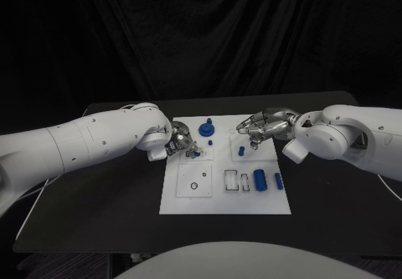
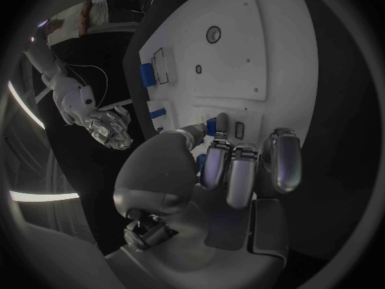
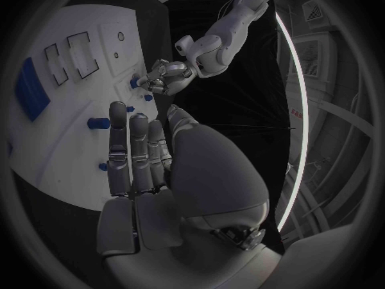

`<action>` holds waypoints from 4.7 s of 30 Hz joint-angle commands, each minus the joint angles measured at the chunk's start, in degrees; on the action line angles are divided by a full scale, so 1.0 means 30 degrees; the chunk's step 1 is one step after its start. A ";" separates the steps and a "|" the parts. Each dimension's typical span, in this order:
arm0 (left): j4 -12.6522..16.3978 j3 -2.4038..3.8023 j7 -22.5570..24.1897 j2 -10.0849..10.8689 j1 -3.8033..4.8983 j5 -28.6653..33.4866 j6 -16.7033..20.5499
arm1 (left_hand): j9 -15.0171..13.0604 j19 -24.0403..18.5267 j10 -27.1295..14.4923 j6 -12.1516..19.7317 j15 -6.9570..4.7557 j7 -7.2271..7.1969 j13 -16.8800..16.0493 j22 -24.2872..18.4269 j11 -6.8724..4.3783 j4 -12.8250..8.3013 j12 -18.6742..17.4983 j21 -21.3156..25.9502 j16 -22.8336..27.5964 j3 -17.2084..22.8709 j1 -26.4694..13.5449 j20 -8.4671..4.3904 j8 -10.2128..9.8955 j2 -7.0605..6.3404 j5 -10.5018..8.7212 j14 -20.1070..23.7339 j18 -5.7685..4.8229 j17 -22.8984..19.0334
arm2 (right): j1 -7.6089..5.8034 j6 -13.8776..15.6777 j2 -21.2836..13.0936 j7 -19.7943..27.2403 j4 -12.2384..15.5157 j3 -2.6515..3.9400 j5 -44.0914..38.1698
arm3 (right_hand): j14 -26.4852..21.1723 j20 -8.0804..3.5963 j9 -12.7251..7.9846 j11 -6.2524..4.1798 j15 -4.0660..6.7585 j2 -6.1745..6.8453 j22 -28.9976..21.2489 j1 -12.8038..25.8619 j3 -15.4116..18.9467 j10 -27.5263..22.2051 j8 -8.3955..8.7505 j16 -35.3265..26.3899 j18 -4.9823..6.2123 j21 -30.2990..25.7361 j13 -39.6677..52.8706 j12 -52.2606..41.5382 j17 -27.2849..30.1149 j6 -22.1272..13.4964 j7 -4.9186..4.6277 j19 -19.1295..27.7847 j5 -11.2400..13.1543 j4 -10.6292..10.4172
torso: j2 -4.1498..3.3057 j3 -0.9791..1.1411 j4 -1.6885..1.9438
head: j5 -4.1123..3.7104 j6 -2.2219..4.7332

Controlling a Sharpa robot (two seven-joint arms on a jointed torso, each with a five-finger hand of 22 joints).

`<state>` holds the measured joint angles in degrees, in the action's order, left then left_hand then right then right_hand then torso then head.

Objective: Assemble the parts on the task board

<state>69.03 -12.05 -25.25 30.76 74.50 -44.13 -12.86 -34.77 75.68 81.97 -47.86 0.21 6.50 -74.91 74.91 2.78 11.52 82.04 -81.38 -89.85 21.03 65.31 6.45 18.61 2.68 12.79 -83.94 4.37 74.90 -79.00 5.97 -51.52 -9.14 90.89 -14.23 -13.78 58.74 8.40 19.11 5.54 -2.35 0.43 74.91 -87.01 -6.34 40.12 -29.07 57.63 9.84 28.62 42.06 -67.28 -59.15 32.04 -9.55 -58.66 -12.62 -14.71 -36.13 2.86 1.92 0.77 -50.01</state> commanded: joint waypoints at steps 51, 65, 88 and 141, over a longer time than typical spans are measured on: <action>0.2527 -0.0003 0.3029 0.2750 0.1179 0.0115 0.5091 | -0.6224 0.3317 0.2676 -0.0355 -0.1100 -0.1063 -0.5029 0.3587 -0.1057 -0.0075 0.2655 -0.1714 -0.0049 -0.4618 0.0148 -0.0983 0.3385 0.0540 -0.1349 -0.2019 -0.0964 0.5032 | 0.0240 -0.0199 -0.0319 0.0098 0.0058 0.0014 -0.0043 | -0.0076 0.0086 -0.0199 0.0024 -0.0051 -0.0079 0.0276 -0.0154 0.0013 -0.0143 -0.0238 0.0174 0.0173 -0.0108 -0.0149 -0.0001 0.0122 0.0215 -0.0200 0.0087 -0.0154 -0.0245 | -0.0021 -0.0004 0.0019 | 0.0185 0.0003; 0.0789 -0.0008 0.1140 0.2347 0.2156 -0.0319 0.2069 | -0.6718 0.3702 0.2676 0.0480 -0.1148 -0.0950 -0.5029 0.3967 -0.1032 0.0007 0.2655 -0.1988 -0.0049 -0.4696 0.0564 -0.1072 0.3040 0.0614 -0.0604 -0.2019 -0.1082 0.5032 | 0.0254 -0.0485 -0.0230 0.0265 -0.0021 0.0014 -0.0043 | 0.0117 0.0083 -0.0323 0.0016 -0.0031 -0.0192 0.0282 -0.0200 -0.0026 -0.0078 -0.0354 0.0398 0.0190 -0.0079 -0.0232 -0.0095 0.0109 0.0274 -0.0196 0.0013 -0.0242 -0.0298 | 0.0016 -0.0001 0.0042 | 0.0297 0.0003; -0.3189 -0.0007 0.0838 -0.0213 0.1404 -0.0373 0.0213 | -0.6682 0.3275 0.2676 0.0363 -0.1028 -0.0822 -0.5029 0.3566 -0.0900 0.0598 0.2655 -0.1591 -0.0049 -0.4988 0.0157 -0.0964 0.2509 0.0682 -0.0552 -0.2019 -0.0933 0.5032 | 0.0256 -0.0030 -0.0199 0.0638 0.0185 0.0015 -0.0043 | 0.0298 0.0089 -0.0458 0.0043 -0.0042 -0.0246 0.0288 -0.0088 0.0024 -0.0029 -0.0453 0.0618 0.0190 -0.0049 -0.0309 -0.0194 0.0093 0.0316 -0.0211 -0.0063 -0.0239 -0.0435 | -0.0112 -0.0025 0.0009 | 0.0416 0.0003; -0.4938 -0.0005 0.1422 -0.1240 0.0510 -0.0375 -0.0405 | -0.6479 0.2634 0.2676 0.0885 -0.0736 -0.0492 -0.5029 0.3053 -0.0590 0.0579 0.2655 -0.0988 -0.0049 -0.5067 0.0435 -0.0705 0.1287 0.0840 -0.0561 -0.2019 -0.0733 0.5032 | 0.0268 -0.0655 -0.0108 0.0153 0.0113 0.0016 -0.0043 | 0.0366 0.0091 -0.0546 0.0044 -0.0043 -0.0302 0.0292 -0.0094 0.0015 -0.0010 -0.0518 0.0716 0.0192 -0.0028 -0.0362 -0.0250 0.0125 0.0355 -0.0205 -0.0112 -0.0261 -0.0455 | -0.0005 0.0011 0.0003 | 0.0471 0.0003</action>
<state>54.33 -12.12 -22.17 27.24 76.10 -45.37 -13.58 -54.25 83.47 83.94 -45.65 -2.34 4.91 -74.91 74.92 0.65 13.29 89.80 -84.72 -89.85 5.80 66.59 4.00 22.85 4.80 11.00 -83.84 2.13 74.90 -78.35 4.94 -51.84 -8.08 91.17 -14.23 -13.80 59.33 8.60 17.56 5.54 -2.51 0.21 74.91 -87.23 -6.17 40.12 -30.29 59.52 9.84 28.62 41.02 -67.73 -58.80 32.77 -9.65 -58.87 -13.06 -15.81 -36.13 2.89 1.92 2.19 -50.01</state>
